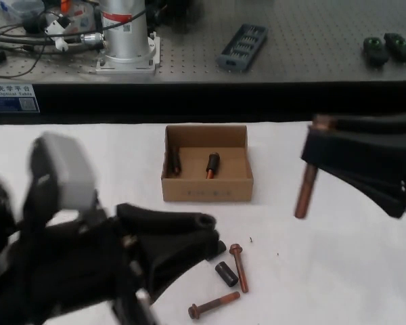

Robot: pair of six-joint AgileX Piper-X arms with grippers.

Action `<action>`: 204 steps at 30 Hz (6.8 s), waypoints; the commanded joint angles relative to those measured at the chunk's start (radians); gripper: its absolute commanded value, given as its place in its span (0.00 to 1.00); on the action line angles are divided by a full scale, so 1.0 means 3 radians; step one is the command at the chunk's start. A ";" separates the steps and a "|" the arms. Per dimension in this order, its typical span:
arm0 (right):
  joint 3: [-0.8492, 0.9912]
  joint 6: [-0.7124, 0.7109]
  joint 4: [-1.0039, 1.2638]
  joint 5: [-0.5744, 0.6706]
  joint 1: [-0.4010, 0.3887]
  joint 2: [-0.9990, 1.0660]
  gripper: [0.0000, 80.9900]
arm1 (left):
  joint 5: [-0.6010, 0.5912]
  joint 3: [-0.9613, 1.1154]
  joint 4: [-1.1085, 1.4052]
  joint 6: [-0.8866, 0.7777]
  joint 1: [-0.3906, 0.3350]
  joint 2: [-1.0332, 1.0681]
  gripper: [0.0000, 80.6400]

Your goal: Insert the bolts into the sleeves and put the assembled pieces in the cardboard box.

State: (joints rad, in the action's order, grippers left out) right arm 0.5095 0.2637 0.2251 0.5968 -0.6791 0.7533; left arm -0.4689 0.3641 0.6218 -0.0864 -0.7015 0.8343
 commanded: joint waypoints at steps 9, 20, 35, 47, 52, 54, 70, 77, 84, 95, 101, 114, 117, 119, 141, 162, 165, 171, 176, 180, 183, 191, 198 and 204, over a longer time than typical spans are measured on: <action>0.0029 0.0268 0.0790 0.0475 -0.0334 0.0544 0.04 | -0.0423 -0.0370 0.0181 -0.0052 -0.0018 -0.0422 0.09; 0.0187 0.0268 0.0866 0.0441 -0.0734 0.1009 0.04 | -0.0422 -0.0370 0.0229 -0.0047 -0.0018 -0.0422 0.09; 0.0262 0.0091 0.0861 0.0362 -0.0734 0.1252 0.04 | -0.0492 -0.0370 0.0228 -0.0047 -0.0018 -0.0422 0.09; 0.0262 -0.0009 0.0816 0.0372 -0.0577 0.1275 0.04 | -0.0491 -0.0370 0.0254 -0.0047 -0.0018 -0.0422 0.09; 0.0262 0.0044 0.0816 0.0465 -0.0529 0.1268 0.04 | -0.0491 -0.0370 0.0254 -0.0047 -0.0018 -0.0422 0.09; 0.0262 0.0044 0.0816 0.0465 -0.0529 0.1268 0.04 | -0.0491 -0.0370 0.0253 -0.0033 -0.0018 -0.0422 0.09; 0.0262 0.0130 0.0615 0.0695 -0.0540 0.1268 0.04 | -0.0347 -0.0370 0.0248 -0.0013 -0.0018 -0.0422 0.09; 0.0262 0.0091 0.0391 0.0713 -0.0540 0.1277 0.04 | -0.0305 -0.0370 0.0278 -0.0013 -0.0018 -0.0422 0.09; 0.0262 0.0012 0.0571 0.0656 -0.0540 0.1276 0.04 | -0.0305 -0.0370 0.0388 -0.0036 -0.0018 -0.0422 0.09; 0.0262 0.0008 0.0846 0.0584 -0.0579 0.1276 0.04 | -0.0305 -0.0370 0.0388 -0.0036 -0.0018 -0.0422 0.09; 0.0262 -0.0373 0.0828 0.0437 -0.0785 0.1276 0.04 | -0.0305 -0.0370 0.0394 -0.0036 -0.0018 -0.0422 0.09; 0.0253 -0.0512 0.0830 0.0361 -0.0828 0.1248 0.04 | -0.0305 -0.0370 0.0402 -0.0036 -0.0018 -0.0422 0.09; 0.0260 -0.0512 0.0839 0.0361 -0.0828 0.1186 0.04 | -0.0305 -0.0370 0.0402 -0.0036 -0.0018 -0.0422 0.09; 0.0260 -0.0512 0.0840 0.0354 -0.0828 0.1153 0.04 | -0.0305 -0.0370 0.0402 -0.0036 -0.0018 -0.0422 0.09; 0.0254 -0.0583 0.0516 0.0197 -0.0695 0.1101 0.04 | -0.0189 -0.0370 0.0395 -0.0029 -0.0018 -0.0422 0.09; 0.0253 -0.0587 0.0468 0.0313 -0.0803 0.1108 0.04 | -0.0096 -0.0370 0.0412 -0.0021 -0.0018 -0.0422 0.09; 0.0252 -0.0731 0.0319 0.0313 -0.0858 0.1108 0.04 | -0.0096 -0.0359 0.0539 -0.0040 -0.0018 -0.0422 0.09; 0.0252 -0.0983 0.0215 0.0169 -0.0928 0.1108 0.04 | 0.0055 -0.0352 0.0714 -0.0150 -0.0018 -0.0422 0.09; 0.0252 -0.0976 0.0215 0.0157 -0.0928 0.1100 0.18 | 0.0082 -0.0352 0.0729 -0.0150 -0.0018 -0.0422 0.09; 0.0252 -0.0852 0.0215 -0.0147 -0.0928 0.1100 0.45 | 0.0176 -0.0352 0.0755 -0.0150 -0.0018 -0.0422 0.09; 0.0252 -0.0856 0.0215 -0.0247 -0.0928 0.1100 0.44 | 0.0221 -0.0352 0.0795 -0.0150 -0.0018 -0.0422 0.09; 0.0252 -0.0856 0.0215 -0.0916 -0.0915 0.0915 0.44 | 0.0531 -0.0296 0.0614 -0.0214 -0.0018 -0.0422 0.09; 0.0252 -0.1189 -0.0205 -0.1909 -0.0837 0.0268 0.17 | 0.0644 0.0320 -0.0424 -0.0152 -0.0018 -0.0155 0.09; 0.0252 -0.1368 -0.1217 -0.2171 -0.0838 -0.0348 0.05 | 0.0645 0.1038 -0.0832 -0.0177 -0.0011 0.0489 0.09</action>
State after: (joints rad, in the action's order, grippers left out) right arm 0.5819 -0.1301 -0.0366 -0.0243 -0.9368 0.6995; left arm -0.2785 0.5189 0.4439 -0.1340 -0.7078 0.8618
